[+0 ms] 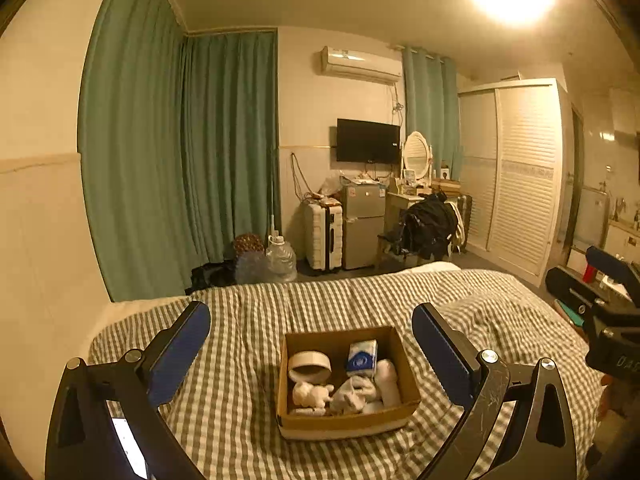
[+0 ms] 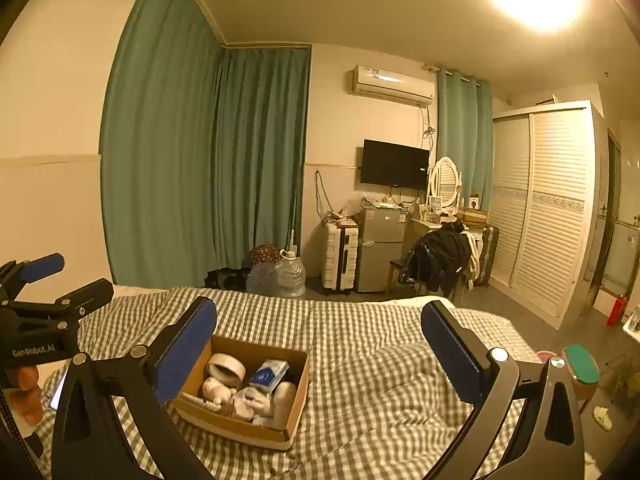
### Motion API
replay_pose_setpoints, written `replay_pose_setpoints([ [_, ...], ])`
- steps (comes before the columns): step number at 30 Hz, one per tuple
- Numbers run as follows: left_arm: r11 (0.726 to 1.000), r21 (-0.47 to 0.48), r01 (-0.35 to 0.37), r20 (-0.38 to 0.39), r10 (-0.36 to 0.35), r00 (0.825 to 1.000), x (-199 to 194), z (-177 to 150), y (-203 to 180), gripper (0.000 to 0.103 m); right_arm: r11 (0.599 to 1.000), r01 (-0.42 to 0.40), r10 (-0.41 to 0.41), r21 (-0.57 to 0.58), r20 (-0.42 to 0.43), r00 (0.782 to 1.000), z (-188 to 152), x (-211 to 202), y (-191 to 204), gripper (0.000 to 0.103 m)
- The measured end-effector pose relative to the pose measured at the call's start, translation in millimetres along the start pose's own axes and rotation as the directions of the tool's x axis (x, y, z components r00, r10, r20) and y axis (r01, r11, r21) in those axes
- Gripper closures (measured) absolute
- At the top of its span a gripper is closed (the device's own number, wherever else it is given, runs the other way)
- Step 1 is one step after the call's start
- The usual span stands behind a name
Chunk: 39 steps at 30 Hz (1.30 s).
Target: Organize objects
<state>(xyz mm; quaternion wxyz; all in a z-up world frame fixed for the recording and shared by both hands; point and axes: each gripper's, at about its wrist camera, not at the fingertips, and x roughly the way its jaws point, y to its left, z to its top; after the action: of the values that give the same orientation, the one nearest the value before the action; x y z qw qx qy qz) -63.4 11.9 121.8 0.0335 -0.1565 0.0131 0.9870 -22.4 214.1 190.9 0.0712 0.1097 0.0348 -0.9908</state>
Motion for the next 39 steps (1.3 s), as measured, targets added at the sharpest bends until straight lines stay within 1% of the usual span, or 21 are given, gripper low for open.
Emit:
replay_pose_setpoints([
  [2, 1.000, -0.008, -0.002, -0.005, 0.002, 1.000, 4, -14, 4, 0.000, 1.000, -0.005, 0.005, 0.009, 0.004, 1.000, -18, 4, 3, 0.000],
  [7, 0.998, -0.059, -0.006, -0.028, 0.004, 1.000, 15, -48, 13, 0.000, 1.000, 0.018, -0.018, -0.005, -0.023, 1.000, -63, 23, 8, 0.000],
  [11, 0.996, -0.058, -0.068, -0.014, 0.068, 0.998, 19, -71, 15, 0.000, 1.000, -0.004, 0.004, 0.007, -0.032, 0.999, -97, 31, 14, 0.000],
  [14, 0.996, -0.036, -0.086, -0.022, 0.085, 0.996, 24, -81, 16, 0.000, 1.000, 0.017, -0.017, -0.009, -0.034, 0.999, -116, 35, 20, 0.000],
  [17, 0.995, -0.021, -0.095, -0.032, 0.094, 0.995, 27, -90, 15, 0.000, 0.999, 0.040, -0.040, -0.013, -0.029, 0.999, -125, 38, 24, 0.000],
  [20, 0.995, -0.005, -0.099, -0.043, 0.099, 0.994, 30, -102, 16, 0.000, 1.000, 0.023, -0.022, 0.014, -0.041, 0.999, -131, 41, 25, 0.000],
  [24, 0.996, -0.010, -0.092, -0.072, 0.091, 0.993, 35, -112, 18, 0.000, 1.000, 0.027, -0.027, 0.000, -0.051, 0.998, -133, 44, 30, 0.000],
  [28, 0.996, -0.007, -0.089, -0.078, 0.088, 0.993, 35, -114, 18, 0.000, 0.999, 0.029, -0.030, -0.014, -0.050, 0.998, -133, 43, 35, 0.000],
  [39, 0.996, -0.023, -0.088, -0.081, 0.086, 0.993, 37, -114, 21, 0.000, 0.999, 0.037, -0.037, 0.004, -0.067, 0.997, -137, 45, 31, 0.000],
])
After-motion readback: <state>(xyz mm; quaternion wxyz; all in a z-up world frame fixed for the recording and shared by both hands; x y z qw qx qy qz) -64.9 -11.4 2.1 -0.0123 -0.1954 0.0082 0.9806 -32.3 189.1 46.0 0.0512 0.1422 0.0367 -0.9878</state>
